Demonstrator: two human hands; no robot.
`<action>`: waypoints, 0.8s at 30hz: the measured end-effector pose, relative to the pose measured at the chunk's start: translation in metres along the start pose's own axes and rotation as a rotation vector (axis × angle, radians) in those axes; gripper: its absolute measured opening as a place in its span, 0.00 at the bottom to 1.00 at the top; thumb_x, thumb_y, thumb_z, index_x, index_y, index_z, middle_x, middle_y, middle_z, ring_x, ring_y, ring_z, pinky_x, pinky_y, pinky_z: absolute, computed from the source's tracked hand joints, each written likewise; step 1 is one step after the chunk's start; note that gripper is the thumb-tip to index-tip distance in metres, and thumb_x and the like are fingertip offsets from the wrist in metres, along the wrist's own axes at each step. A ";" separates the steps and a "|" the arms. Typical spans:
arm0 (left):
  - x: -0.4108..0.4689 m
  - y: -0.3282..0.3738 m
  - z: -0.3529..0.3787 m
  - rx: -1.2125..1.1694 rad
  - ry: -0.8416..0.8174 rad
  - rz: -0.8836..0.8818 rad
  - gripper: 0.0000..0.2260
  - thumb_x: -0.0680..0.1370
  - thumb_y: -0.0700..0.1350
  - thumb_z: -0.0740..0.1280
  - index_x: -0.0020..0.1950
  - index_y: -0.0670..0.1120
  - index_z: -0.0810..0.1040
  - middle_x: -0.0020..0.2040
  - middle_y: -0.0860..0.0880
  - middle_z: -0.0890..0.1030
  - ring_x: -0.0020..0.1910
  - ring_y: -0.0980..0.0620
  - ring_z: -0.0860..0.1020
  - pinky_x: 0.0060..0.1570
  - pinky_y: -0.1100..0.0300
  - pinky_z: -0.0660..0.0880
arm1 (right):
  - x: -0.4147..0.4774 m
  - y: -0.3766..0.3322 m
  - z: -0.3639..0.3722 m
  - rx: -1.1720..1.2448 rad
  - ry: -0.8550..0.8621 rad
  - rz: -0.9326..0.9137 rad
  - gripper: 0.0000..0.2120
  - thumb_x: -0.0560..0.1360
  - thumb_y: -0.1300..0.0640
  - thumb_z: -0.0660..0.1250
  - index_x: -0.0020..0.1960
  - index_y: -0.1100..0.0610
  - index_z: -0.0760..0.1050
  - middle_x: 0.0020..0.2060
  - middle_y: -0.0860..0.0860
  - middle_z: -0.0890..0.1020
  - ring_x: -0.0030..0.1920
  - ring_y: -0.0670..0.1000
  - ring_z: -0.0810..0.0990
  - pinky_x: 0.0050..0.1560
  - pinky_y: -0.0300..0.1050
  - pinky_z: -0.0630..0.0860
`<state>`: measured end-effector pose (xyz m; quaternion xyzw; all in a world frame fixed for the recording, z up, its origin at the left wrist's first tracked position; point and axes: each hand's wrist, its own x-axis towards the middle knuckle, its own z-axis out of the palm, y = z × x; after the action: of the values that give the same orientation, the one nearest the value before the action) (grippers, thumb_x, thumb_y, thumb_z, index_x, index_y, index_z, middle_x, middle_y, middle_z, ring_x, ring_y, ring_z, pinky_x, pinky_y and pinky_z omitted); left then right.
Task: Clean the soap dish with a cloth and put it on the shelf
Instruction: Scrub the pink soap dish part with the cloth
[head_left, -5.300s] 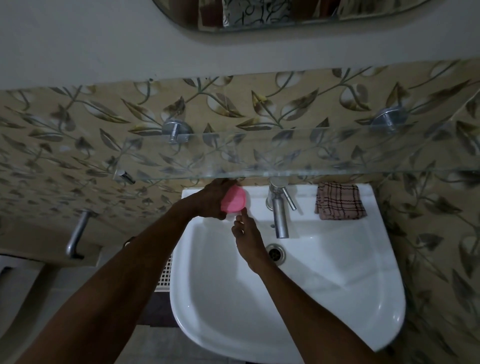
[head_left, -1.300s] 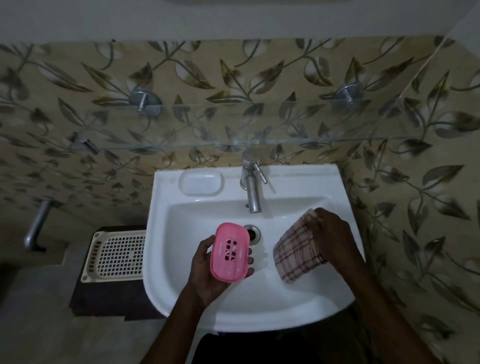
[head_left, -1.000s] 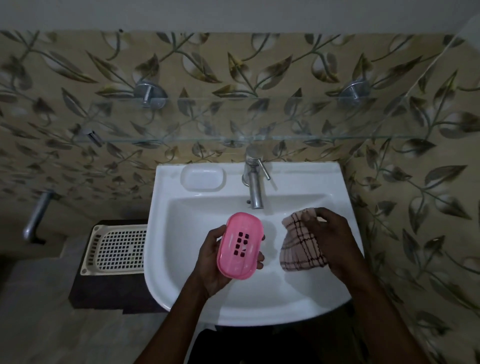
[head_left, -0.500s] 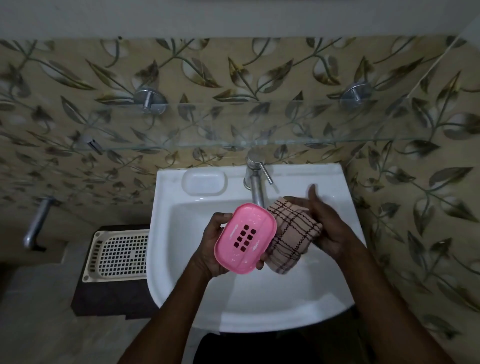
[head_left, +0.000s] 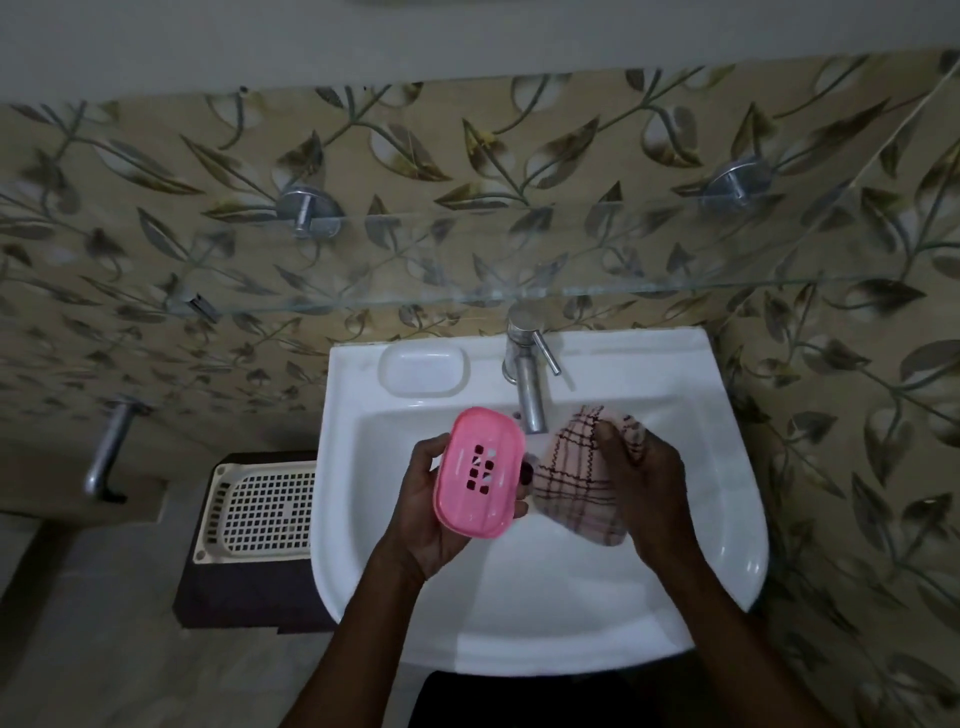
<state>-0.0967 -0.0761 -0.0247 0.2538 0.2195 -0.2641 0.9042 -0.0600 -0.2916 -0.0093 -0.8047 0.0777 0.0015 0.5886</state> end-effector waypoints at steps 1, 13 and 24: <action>0.000 -0.001 -0.001 -0.023 0.018 -0.009 0.25 0.72 0.56 0.67 0.58 0.37 0.82 0.57 0.35 0.81 0.50 0.38 0.82 0.54 0.46 0.78 | -0.003 -0.006 -0.001 -0.141 0.020 -0.136 0.13 0.76 0.48 0.66 0.47 0.58 0.80 0.41 0.53 0.84 0.43 0.52 0.83 0.43 0.51 0.81; 0.010 0.004 0.004 0.072 0.150 -0.176 0.22 0.79 0.56 0.61 0.58 0.40 0.82 0.53 0.39 0.83 0.47 0.42 0.83 0.49 0.48 0.81 | -0.038 0.012 0.054 -0.322 -0.318 -0.546 0.17 0.76 0.67 0.62 0.64 0.61 0.76 0.57 0.54 0.77 0.61 0.41 0.72 0.64 0.36 0.72; 0.011 -0.003 0.006 0.038 0.127 -0.290 0.25 0.76 0.52 0.70 0.66 0.38 0.75 0.54 0.38 0.83 0.49 0.42 0.83 0.56 0.47 0.80 | -0.032 0.012 0.047 -0.500 -0.437 -0.670 0.13 0.76 0.67 0.63 0.58 0.60 0.79 0.54 0.58 0.80 0.53 0.53 0.78 0.61 0.49 0.75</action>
<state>-0.0887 -0.0859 -0.0270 0.2528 0.3056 -0.3795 0.8358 -0.0885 -0.2467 -0.0322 -0.8832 -0.3147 -0.0008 0.3476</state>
